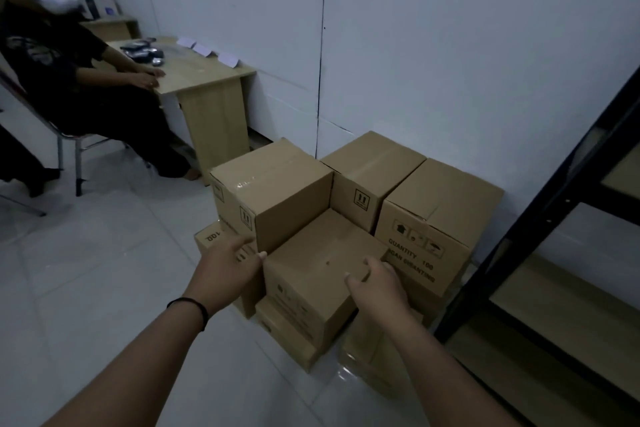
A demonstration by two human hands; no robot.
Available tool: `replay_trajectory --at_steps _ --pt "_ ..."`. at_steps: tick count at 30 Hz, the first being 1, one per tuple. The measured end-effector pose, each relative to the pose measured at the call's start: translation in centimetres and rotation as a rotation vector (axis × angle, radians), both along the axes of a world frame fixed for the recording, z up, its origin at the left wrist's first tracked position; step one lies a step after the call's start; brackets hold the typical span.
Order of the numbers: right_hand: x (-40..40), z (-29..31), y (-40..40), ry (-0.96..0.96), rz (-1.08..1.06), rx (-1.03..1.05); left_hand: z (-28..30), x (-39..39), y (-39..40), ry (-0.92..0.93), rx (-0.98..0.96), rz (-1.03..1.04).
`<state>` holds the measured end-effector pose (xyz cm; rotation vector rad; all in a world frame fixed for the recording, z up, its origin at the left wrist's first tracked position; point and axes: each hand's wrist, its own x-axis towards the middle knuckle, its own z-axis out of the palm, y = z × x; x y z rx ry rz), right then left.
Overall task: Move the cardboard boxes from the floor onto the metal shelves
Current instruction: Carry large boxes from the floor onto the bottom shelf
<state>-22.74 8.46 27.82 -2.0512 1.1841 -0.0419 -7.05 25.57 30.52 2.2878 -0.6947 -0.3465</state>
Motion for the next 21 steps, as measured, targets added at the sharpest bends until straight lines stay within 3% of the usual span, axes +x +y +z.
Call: replay_trajectory --at_steps 13,21 --pt "16.5 -2.2 -1.9 0.016 -0.200 0.026 -1.1 19.4 -3.8 0.005 0.057 -0.149" --pt "25.6 -5.6 -8.6 -0.046 -0.212 0.131 -3.8 28.7 -10.2 0.019 0.100 -0.199"
